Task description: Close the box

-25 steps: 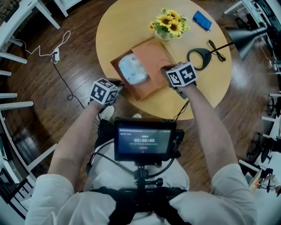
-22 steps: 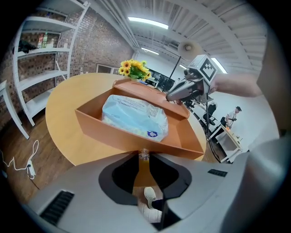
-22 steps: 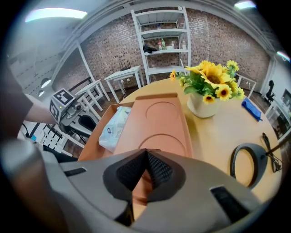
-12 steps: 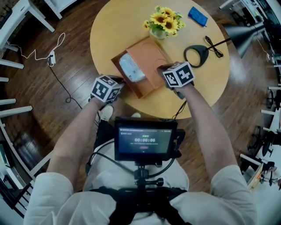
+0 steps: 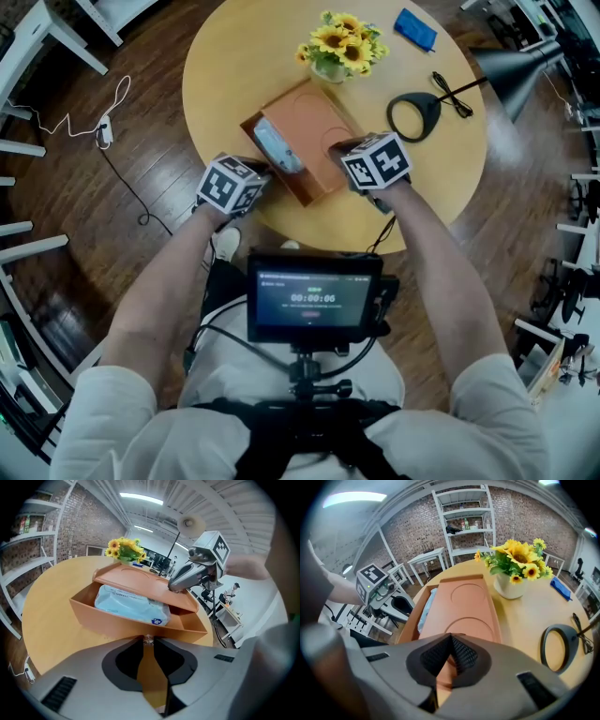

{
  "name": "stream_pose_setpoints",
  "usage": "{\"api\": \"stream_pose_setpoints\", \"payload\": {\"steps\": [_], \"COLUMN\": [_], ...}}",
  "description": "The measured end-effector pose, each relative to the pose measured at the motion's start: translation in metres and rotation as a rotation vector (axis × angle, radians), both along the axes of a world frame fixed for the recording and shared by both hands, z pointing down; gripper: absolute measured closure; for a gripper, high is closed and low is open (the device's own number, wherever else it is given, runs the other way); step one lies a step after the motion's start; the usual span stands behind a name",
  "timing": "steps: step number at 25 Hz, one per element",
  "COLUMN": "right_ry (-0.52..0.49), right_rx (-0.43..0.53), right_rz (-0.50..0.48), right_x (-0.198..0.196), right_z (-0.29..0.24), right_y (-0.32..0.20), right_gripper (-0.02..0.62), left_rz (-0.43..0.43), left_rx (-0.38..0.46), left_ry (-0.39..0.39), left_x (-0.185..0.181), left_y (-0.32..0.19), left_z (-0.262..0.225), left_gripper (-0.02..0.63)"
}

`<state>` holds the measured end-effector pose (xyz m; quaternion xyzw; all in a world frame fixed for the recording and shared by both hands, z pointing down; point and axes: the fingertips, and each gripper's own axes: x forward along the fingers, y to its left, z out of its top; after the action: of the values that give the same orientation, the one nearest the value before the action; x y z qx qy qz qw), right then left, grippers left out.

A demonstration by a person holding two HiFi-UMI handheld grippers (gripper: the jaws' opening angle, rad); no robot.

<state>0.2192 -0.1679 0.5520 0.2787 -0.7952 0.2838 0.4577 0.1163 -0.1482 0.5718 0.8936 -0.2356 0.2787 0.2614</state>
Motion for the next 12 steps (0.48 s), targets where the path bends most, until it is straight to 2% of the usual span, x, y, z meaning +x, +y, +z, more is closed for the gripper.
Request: {"api": "stream_pose_setpoints", "payload": {"steps": [5, 12], "right_ry": [0.108, 0.08], "right_rx": [0.046, 0.002], "right_rz": [-0.06, -0.052], "right_x": [-0.006, -0.013], "right_z": [0.001, -0.002], "right_y": [0.006, 0.014], "right_gripper": [0.595, 0.595], "left_rz": [0.015, 0.03], "left_rx": [0.006, 0.01], "left_ry": [0.026, 0.018], "left_x": [0.015, 0.033], "left_y": [-0.011, -0.024], "left_z": [-0.002, -0.005], "left_gripper": [0.54, 0.54]}}
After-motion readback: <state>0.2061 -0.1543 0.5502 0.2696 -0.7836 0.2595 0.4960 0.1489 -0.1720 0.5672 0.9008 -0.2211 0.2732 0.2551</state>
